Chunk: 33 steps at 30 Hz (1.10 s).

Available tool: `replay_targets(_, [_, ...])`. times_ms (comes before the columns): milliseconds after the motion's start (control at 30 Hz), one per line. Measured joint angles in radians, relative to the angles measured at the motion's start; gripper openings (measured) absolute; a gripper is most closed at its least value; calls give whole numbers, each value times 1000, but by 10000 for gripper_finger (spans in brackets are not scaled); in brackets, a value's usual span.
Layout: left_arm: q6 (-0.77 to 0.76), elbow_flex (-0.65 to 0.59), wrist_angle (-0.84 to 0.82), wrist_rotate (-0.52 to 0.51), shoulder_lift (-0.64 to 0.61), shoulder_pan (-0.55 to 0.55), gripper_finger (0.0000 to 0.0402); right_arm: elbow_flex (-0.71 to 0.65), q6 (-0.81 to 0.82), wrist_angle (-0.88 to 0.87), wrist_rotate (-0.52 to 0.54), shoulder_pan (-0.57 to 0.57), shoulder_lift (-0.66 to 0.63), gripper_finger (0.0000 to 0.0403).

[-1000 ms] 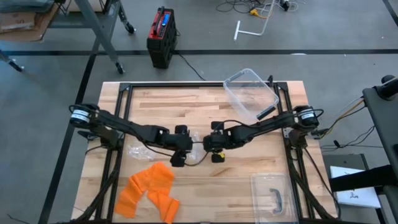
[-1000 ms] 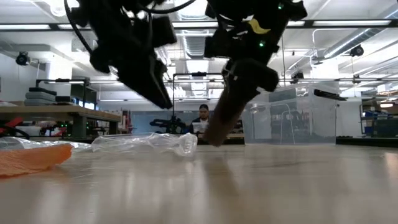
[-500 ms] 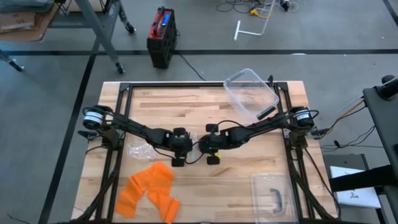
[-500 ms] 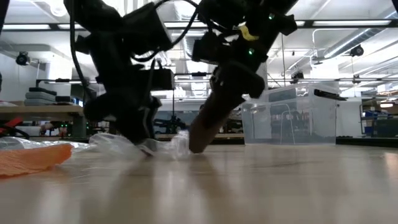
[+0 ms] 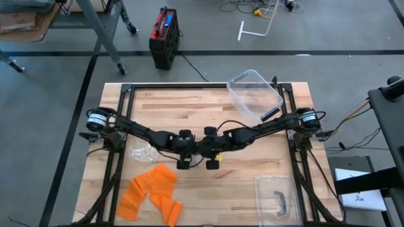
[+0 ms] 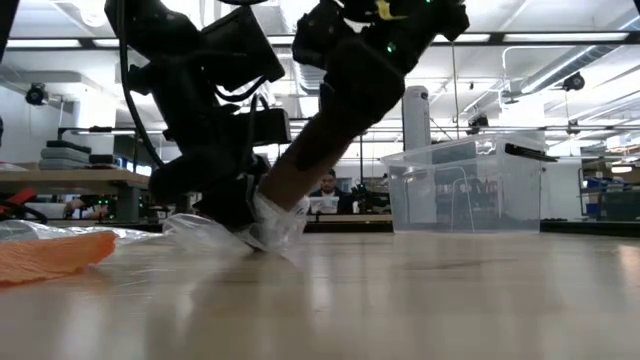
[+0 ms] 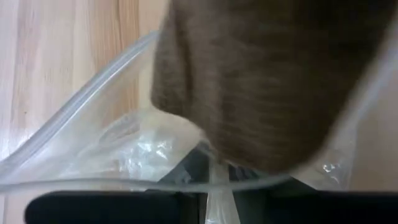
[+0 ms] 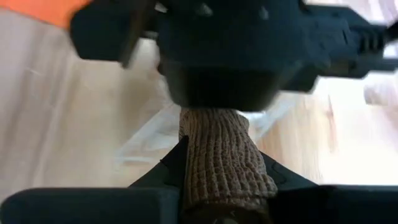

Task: Roll bandage
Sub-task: Put the brown bandage into the zip bag

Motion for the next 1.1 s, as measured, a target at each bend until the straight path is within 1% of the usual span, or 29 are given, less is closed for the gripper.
replay_targets(233, [3, 2, 7, -3, 0, 0, 51, -8, 16, -63, 19, -4, 48, 77])
replay_targets(333, [-9, 9, 12, -41, -6, -1, 61, -6, 21, -59, 24, -3, 69, 80])
replay_targets(400, [-9, 9, 6, -55, -16, 0, 70, -6, 22, -56, 25, -3, 72, 80])
replay_targets(533, [9, 7, 2, -69, -76, -1, 93, -6, 22, -65, 25, -3, 70, 77])
replay_targets(667, [22, 7, 9, -71, -138, -1, 121, -6, 21, -69, 24, -3, 70, 80])
replay_targets(767, [47, 5, 29, -71, -154, -1, 144, -7, 22, -71, 22, -3, 70, 79])
replay_targets(933, [98, -50, 143, -21, -125, 6, 184, -7, 21, -73, 22, -4, 70, 77])
replay_targets(1033, [109, -76, 249, 49, -116, 11, 206, -8, 21, -76, 21, -4, 70, 81])
replay_targets(1100, [109, -87, 281, 54, -113, 11, 218, -8, 22, -77, 21, -4, 70, 81])
